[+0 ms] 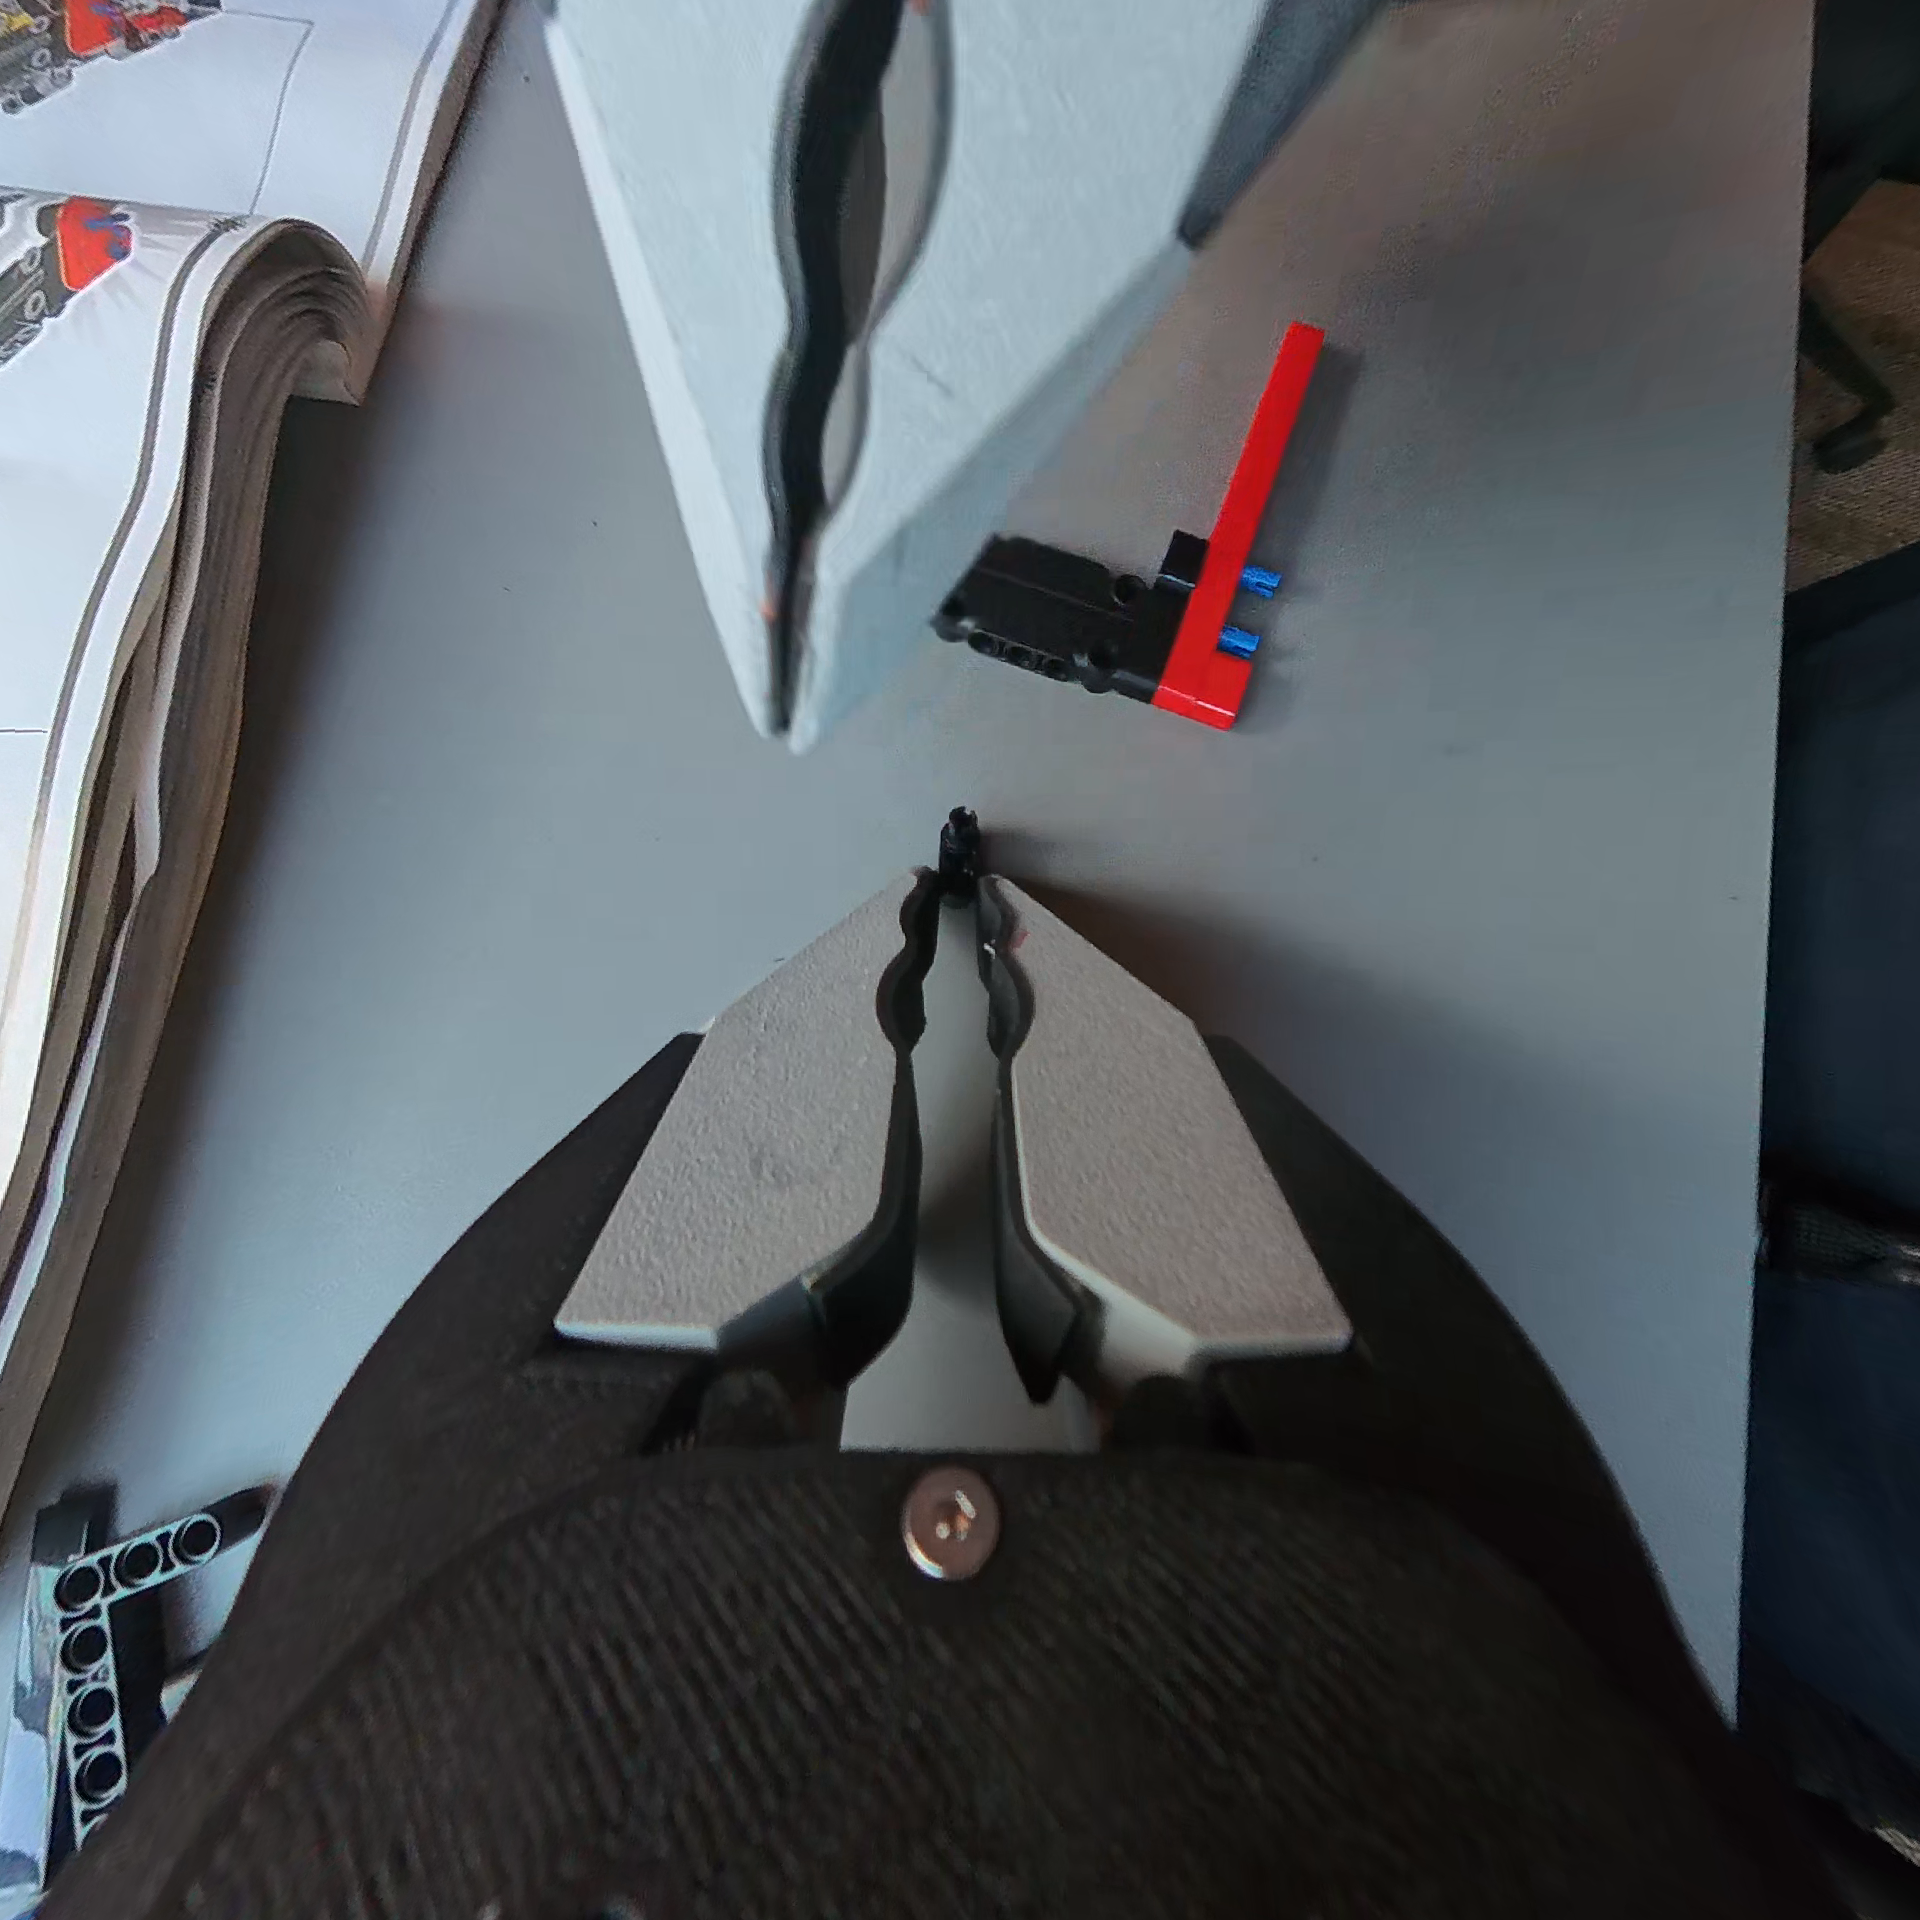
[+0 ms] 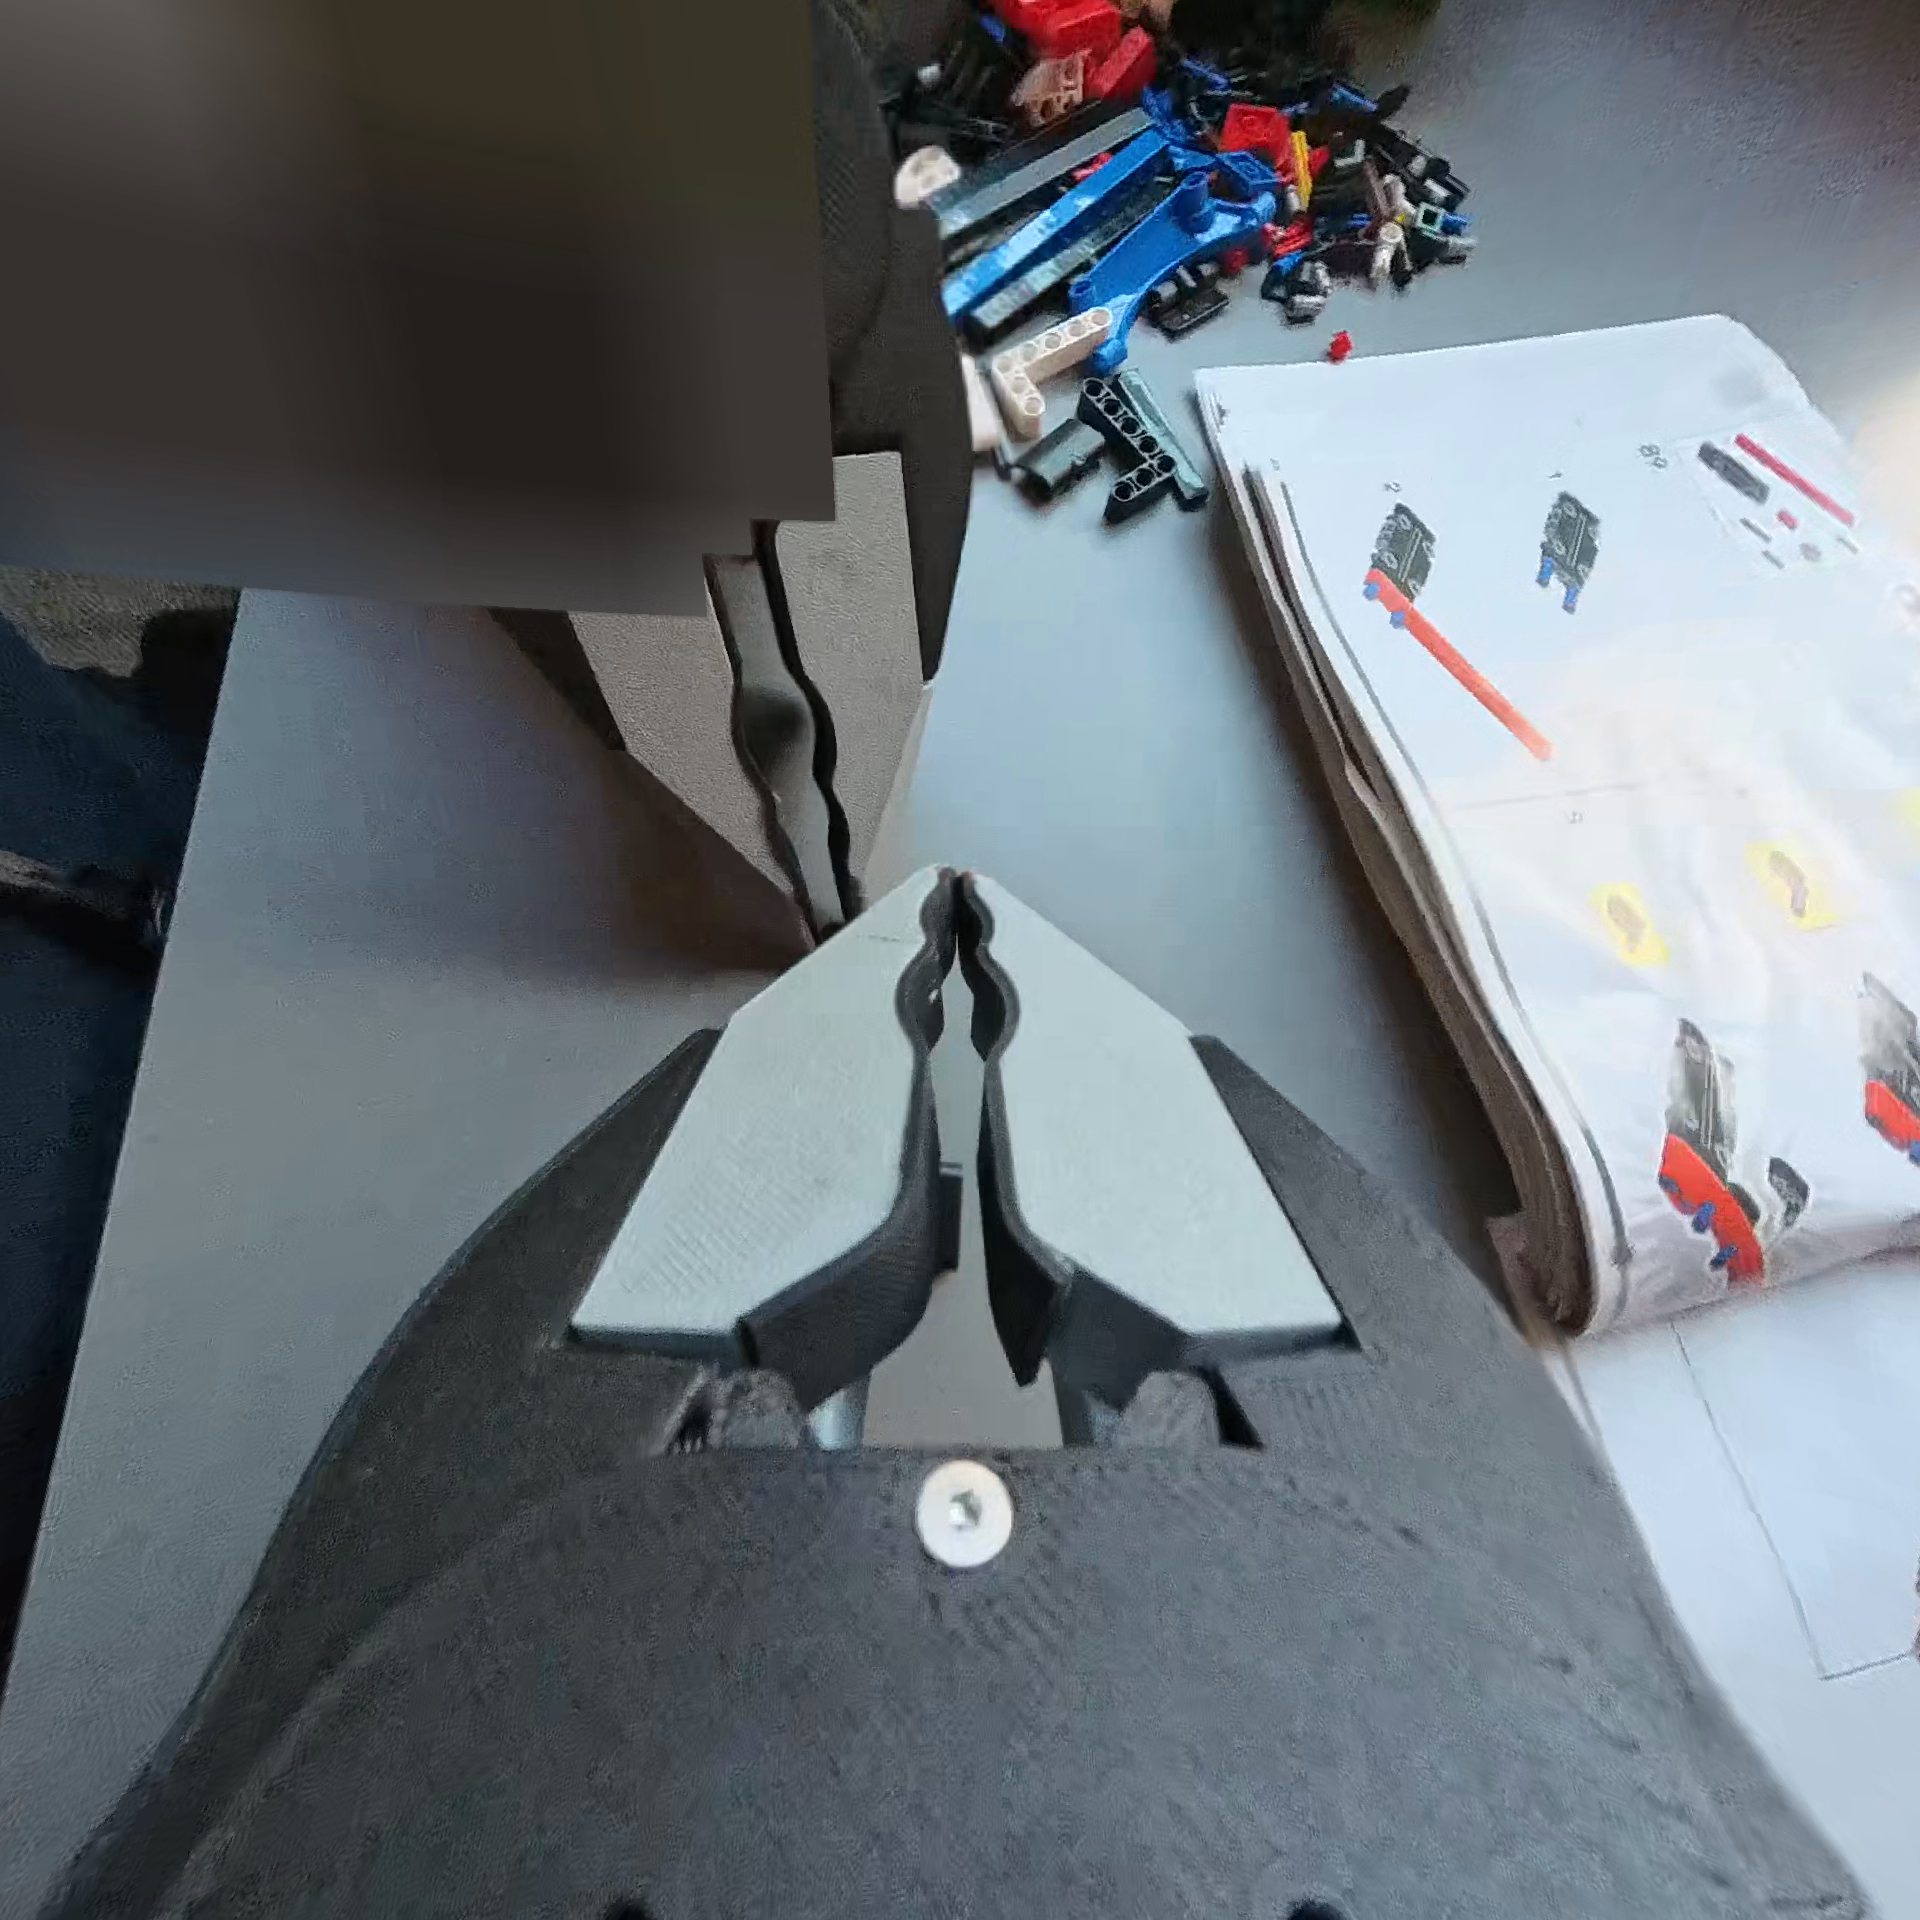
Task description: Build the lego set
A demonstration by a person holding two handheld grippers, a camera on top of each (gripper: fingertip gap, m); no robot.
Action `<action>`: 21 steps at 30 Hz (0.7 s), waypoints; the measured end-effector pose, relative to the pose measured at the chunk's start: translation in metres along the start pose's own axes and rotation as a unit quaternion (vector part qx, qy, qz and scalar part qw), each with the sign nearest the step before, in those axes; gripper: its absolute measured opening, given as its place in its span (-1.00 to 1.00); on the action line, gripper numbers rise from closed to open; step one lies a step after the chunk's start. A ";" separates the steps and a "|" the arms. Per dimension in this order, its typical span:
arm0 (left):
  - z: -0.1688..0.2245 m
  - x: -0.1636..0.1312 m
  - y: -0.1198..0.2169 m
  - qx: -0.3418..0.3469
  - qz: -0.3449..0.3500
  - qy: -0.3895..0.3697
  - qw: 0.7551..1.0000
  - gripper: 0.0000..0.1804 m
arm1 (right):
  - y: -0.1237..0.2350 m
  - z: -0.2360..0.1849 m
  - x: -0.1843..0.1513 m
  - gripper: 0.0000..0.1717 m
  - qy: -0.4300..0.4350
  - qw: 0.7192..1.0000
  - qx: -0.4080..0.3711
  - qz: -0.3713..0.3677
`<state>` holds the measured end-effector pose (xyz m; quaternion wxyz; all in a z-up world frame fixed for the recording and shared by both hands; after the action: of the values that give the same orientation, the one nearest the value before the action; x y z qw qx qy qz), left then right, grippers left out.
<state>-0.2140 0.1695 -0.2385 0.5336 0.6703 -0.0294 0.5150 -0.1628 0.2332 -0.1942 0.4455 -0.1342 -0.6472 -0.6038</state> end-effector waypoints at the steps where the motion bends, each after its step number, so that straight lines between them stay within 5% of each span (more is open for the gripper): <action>1: 0.000 0.000 0.000 0.002 0.000 -0.002 1.000 -0.94 | 0.002 0.001 -0.003 -1.00 -0.019 1.000 0.001 0.005; 8: 0.002 0.009 0.008 0.092 0.037 -0.092 0.991 -0.94 | 0.028 -0.004 -0.027 -0.95 -0.139 0.987 -0.005 0.083; 13: 0.016 0.023 0.001 0.193 0.037 -0.250 0.948 -0.94 | 0.060 -0.008 -0.039 -0.86 -0.189 0.971 -0.015 0.142; 21: 0.046 0.053 -0.012 0.313 0.026 -0.433 0.845 -0.95 | 0.081 -0.024 -0.044 -0.80 -0.145 0.983 0.003 0.117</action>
<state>-0.1518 0.1673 -0.2043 0.2146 0.9556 -0.1117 0.1680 -0.0704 0.2462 -0.1762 0.4149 -0.2933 -0.6867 -0.5198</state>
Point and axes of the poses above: each gripper's, where its closed fingertips meet, y back along the fingers, x out of its top, z = x × y across the jaws, the point moved 6 cm from there along y, back along the fingers, and after that the axes turned 5 degrees about -x, right-handed, at the moved point
